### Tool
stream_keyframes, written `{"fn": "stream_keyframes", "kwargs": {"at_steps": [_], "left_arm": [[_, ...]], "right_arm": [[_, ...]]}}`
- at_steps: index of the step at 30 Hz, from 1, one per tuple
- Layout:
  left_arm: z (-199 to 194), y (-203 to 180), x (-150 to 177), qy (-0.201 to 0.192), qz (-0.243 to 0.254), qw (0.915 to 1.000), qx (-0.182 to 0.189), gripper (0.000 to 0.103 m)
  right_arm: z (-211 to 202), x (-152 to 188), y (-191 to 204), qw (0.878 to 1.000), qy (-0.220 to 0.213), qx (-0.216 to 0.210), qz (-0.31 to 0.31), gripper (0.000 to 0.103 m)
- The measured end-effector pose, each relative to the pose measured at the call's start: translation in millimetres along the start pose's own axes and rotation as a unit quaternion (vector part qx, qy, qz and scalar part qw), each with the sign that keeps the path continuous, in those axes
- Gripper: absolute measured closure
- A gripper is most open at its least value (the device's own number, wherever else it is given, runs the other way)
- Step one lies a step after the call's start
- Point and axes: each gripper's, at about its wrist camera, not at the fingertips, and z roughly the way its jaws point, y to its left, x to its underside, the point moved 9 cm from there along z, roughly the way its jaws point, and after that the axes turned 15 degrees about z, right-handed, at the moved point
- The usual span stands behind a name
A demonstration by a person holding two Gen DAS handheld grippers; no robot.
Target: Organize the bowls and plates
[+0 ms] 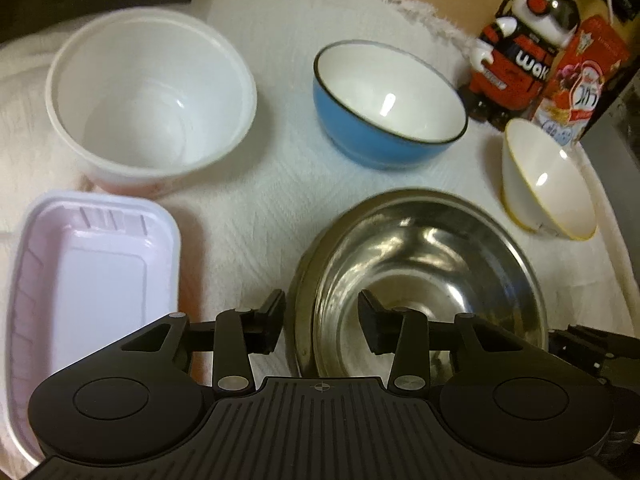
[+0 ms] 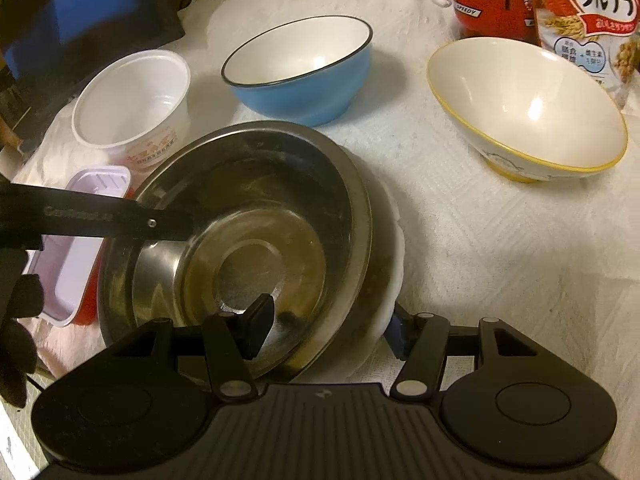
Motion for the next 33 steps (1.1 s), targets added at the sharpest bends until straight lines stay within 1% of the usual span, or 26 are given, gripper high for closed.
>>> {"fn": "stream_keyframes", "kwargs": {"at_steps": [2, 4, 6, 10, 12, 15, 17, 18, 19, 21, 22, 23, 24, 26, 28, 30, 31, 33], "left_arm": [[-4, 4, -3, -0.01, -0.004, 0.9999, -0.001, 0.061], [-11, 9, -6, -0.022, -0.005, 0.9997, -0.011, 0.061], [-20, 13, -9, -0.038, -0.006, 0.9992, -0.012, 0.061], [-41, 14, -20, -0.087, -0.012, 0.9961, 0.009, 0.061], [-50, 12, -28, -0.111, -0.013, 0.9934, 0.026, 0.061], [-62, 6, -40, -0.141, -0.001, 0.9887, 0.05, 0.061], [-68, -1, -46, -0.159, 0.015, 0.9852, 0.061, 0.064], [-71, -5, -49, -0.171, 0.024, 0.9829, 0.063, 0.069], [-73, -9, -51, -0.182, 0.031, 0.9807, 0.064, 0.076], [-77, -19, -57, -0.203, 0.047, 0.9754, 0.072, 0.084], [-79, -26, -60, -0.21, 0.056, 0.9728, 0.081, 0.084], [-79, -34, -62, -0.214, 0.067, 0.97, 0.094, 0.084], [-80, -43, -65, -0.217, 0.076, 0.9673, 0.106, 0.087], [-79, -58, -71, -0.217, 0.082, 0.965, 0.123, 0.088], [-77, -71, -75, -0.208, 0.078, 0.9651, 0.139, 0.088], [-72, -85, -81, -0.2, 0.088, 0.9647, 0.147, 0.088], [-69, -91, -84, -0.198, 0.094, 0.9652, 0.144, 0.088], [-61, -102, -88, -0.185, 0.089, 0.9688, 0.139, 0.089]], "right_arm": [[-4, -3, 0, 1.0, -0.017, 0.012, -0.008, 0.044], [-12, -8, 0, 0.998, -0.046, 0.031, -0.023, 0.044], [-21, -13, 1, 0.996, -0.071, 0.042, -0.032, 0.044], [-41, -21, 4, 0.992, -0.112, 0.053, -0.038, 0.044], [-52, -24, 5, 0.989, -0.133, 0.061, -0.039, 0.044], [-68, -30, 6, 0.983, -0.166, 0.075, -0.035, 0.042], [-79, -35, 7, 0.977, -0.192, 0.09, -0.028, 0.042], [-88, -37, 7, 0.972, -0.212, 0.1, -0.023, 0.042], [-96, -38, 6, 0.967, -0.23, 0.106, -0.018, 0.041], [-114, -42, 3, 0.954, -0.273, 0.122, -0.001, 0.032], [-121, -45, 1, 0.95, -0.286, 0.129, 0.009, 0.031], [-126, -48, -2, 0.949, -0.287, 0.131, 0.015, 0.03], [-129, -52, -5, 0.952, -0.278, 0.128, 0.018, 0.03], [-135, -60, -13, 0.959, -0.257, 0.118, 0.023, 0.03], [-143, -69, -24, 0.96, -0.256, 0.112, 0.025, 0.03], [-144, -78, -35, 0.96, -0.259, 0.109, 0.018, 0.03], [-143, -82, -41, 0.959, -0.26, 0.109, 0.016, 0.03], [-136, -90, -57, 0.962, -0.249, 0.108, 0.022, 0.03]]}}
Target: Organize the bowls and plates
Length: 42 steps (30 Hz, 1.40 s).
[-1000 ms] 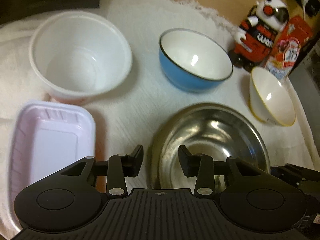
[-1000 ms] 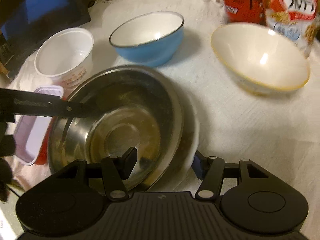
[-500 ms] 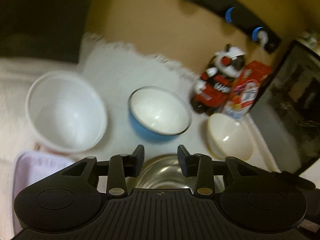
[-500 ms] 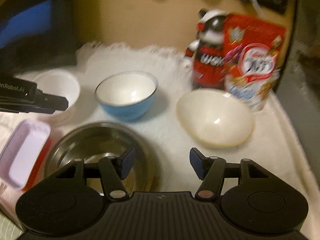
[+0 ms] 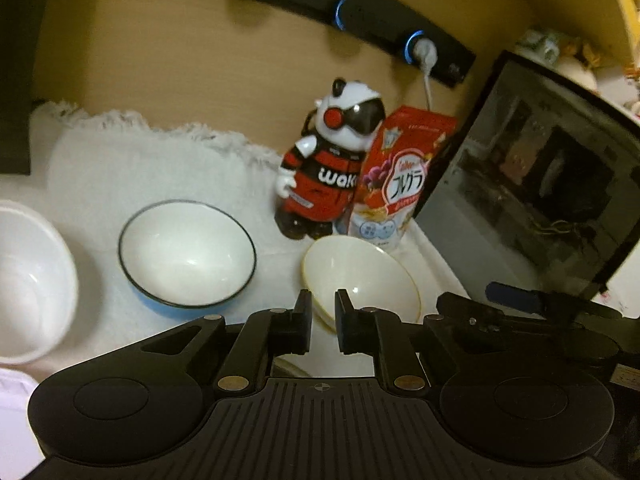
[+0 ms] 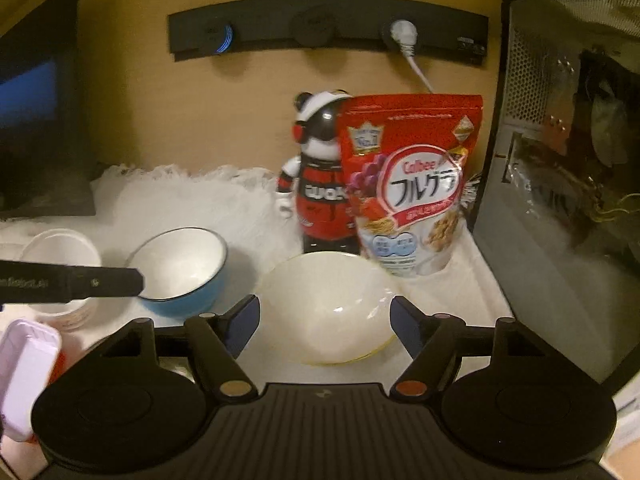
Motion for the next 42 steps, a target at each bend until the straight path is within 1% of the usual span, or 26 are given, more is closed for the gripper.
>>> {"fn": "stream_keyframes", "kwargs": {"at_steps": [2, 4, 5, 9, 12, 16, 18, 19, 21, 23, 25, 27, 30, 32, 33, 36, 38, 39, 42], "left_arm": [[13, -8, -2, 0.008, 0.004, 1.0, 0.004, 0.088], [27, -10, -3, 0.019, 0.01, 0.9996, -0.019, 0.088], [33, -9, -3, 0.018, 0.005, 0.9995, -0.026, 0.088], [51, -7, -8, 0.014, -0.012, 0.9996, -0.023, 0.087], [62, -4, -10, 0.027, -0.025, 0.9988, -0.033, 0.085], [76, 1, -16, 0.045, -0.04, 0.9974, -0.04, 0.084], [91, 3, -17, 0.066, -0.046, 0.9958, -0.043, 0.084], [98, 5, -17, 0.077, -0.045, 0.9947, -0.05, 0.083], [112, 10, -13, 0.103, -0.039, 0.9911, -0.076, 0.083], [126, 14, -10, 0.119, -0.035, 0.9884, -0.087, 0.083], [138, 16, -7, 0.134, -0.037, 0.9867, -0.084, 0.082], [150, 17, -4, 0.149, -0.04, 0.9846, -0.083, 0.082], [164, 19, 1, 0.169, -0.042, 0.981, -0.084, 0.082], [171, 20, 3, 0.175, -0.045, 0.9803, -0.08, 0.081], [174, 20, 5, 0.178, -0.047, 0.9798, -0.077, 0.081], [184, 18, 7, 0.189, -0.05, 0.9783, -0.068, 0.081], [191, 14, 11, 0.201, -0.051, 0.9766, -0.055, 0.079], [195, 12, 13, 0.208, -0.051, 0.9755, -0.052, 0.076], [196, 7, 17, 0.212, -0.04, 0.9748, -0.056, 0.076]], "right_arm": [[8, 0, -10, 1.0, 0.014, -0.015, 0.011, 0.03], [17, 0, -23, 0.999, 0.022, -0.016, 0.02, 0.03], [23, -1, -31, 0.999, 0.028, -0.013, 0.028, 0.03], [38, 1, -57, 0.998, 0.05, -0.013, 0.041, 0.03], [50, 0, -75, 0.997, 0.063, -0.005, 0.049, 0.03], [70, -1, -87, 0.995, 0.081, -0.01, 0.059, 0.031], [81, 1, -90, 0.994, 0.092, -0.014, 0.063, 0.035], [86, 2, -90, 0.993, 0.099, -0.016, 0.065, 0.036], [101, 4, -91, 0.991, 0.115, -0.021, 0.072, 0.041], [113, 5, -92, 0.989, 0.125, -0.023, 0.076, 0.044], [126, 7, -91, 0.987, 0.139, -0.025, 0.078, 0.047], [139, 11, -90, 0.984, 0.154, -0.03, 0.083, 0.053], [154, 15, -90, 0.98, 0.174, -0.034, 0.089, 0.057], [163, 19, -90, 0.978, 0.185, -0.037, 0.09, 0.059], [166, 21, -90, 0.977, 0.19, -0.039, 0.09, 0.062], [175, 25, -87, 0.973, 0.208, -0.049, 0.089, 0.066], [178, 28, -84, 0.969, 0.224, -0.059, 0.091, 0.067], [178, 29, -82, 0.968, 0.226, -0.062, 0.088, 0.067], [174, 30, -76, 0.967, 0.229, -0.073, 0.083, 0.069]]}}
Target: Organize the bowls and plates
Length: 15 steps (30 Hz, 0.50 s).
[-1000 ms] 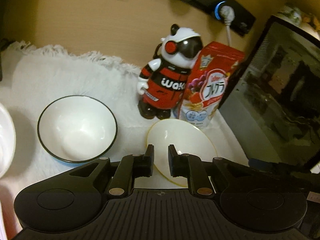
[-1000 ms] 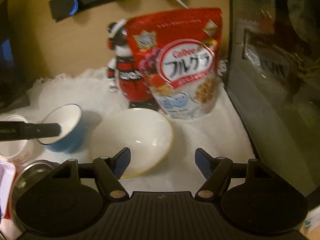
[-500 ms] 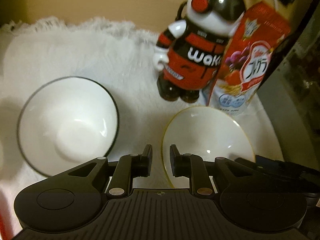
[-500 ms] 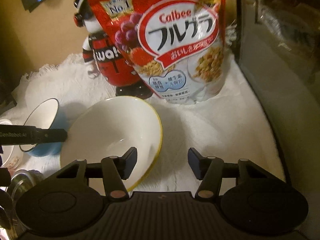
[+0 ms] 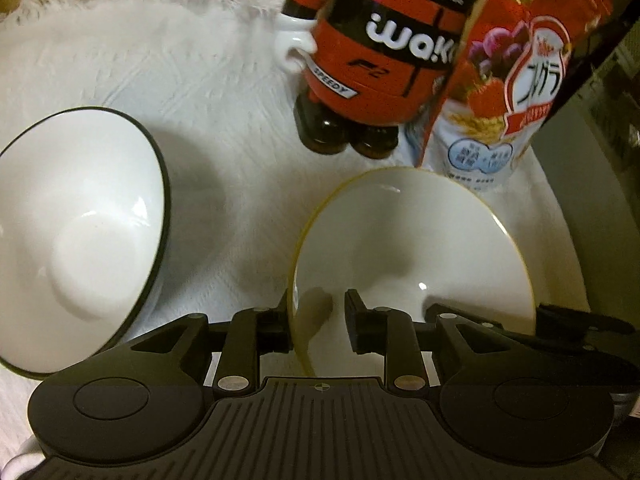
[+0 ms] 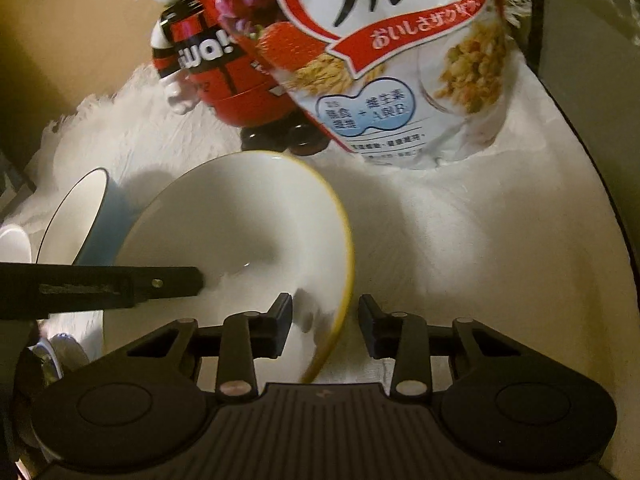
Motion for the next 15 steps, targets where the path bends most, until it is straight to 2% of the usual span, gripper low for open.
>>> {"fn": "stream_keyframes", "kwargs": {"at_steps": [1, 4, 11, 15], "left_arm": [[-2, -3, 1, -0.001, 0.001, 1.0, 0.004, 0.073], [-8, -10, 8, 0.009, -0.002, 0.9996, 0.026, 0.072], [-27, -40, 38, 0.031, 0.052, 0.996, 0.065, 0.072], [-40, -53, 59, 0.048, 0.073, 0.9935, 0.073, 0.072]], "right_arm": [[-3, 2, 3, 1.0, 0.0, -0.006, -0.004, 0.072], [-9, 8, 3, 1.0, -0.004, 0.01, -0.008, 0.071], [-37, 43, -12, 1.0, 0.007, 0.015, -0.01, 0.071], [-57, 68, -14, 1.0, 0.013, 0.014, -0.003, 0.07]]}}
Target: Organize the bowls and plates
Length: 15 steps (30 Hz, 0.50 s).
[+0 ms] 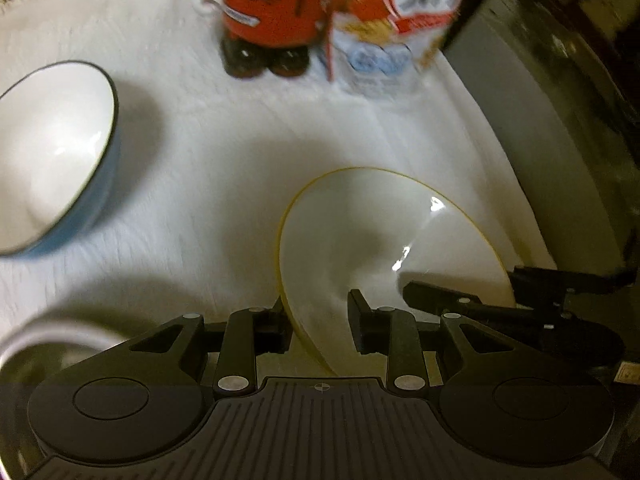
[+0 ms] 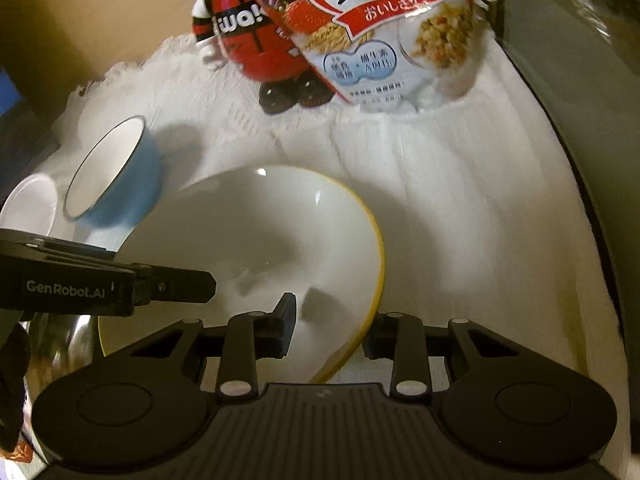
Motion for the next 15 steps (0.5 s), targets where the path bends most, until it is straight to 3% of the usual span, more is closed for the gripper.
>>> {"fn": "stream_keyframes", "kwargs": {"at_steps": [7, 15], "left_arm": [[-4, -17, 33, 0.029, 0.035, 0.9989, 0.013, 0.073], [-16, -16, 47, 0.012, 0.022, 0.9989, 0.039, 0.073]], "right_arm": [[-9, 36, -6, 1.0, 0.014, 0.014, 0.005, 0.07], [-10, 42, -7, 0.999, -0.006, 0.033, -0.003, 0.072]]}}
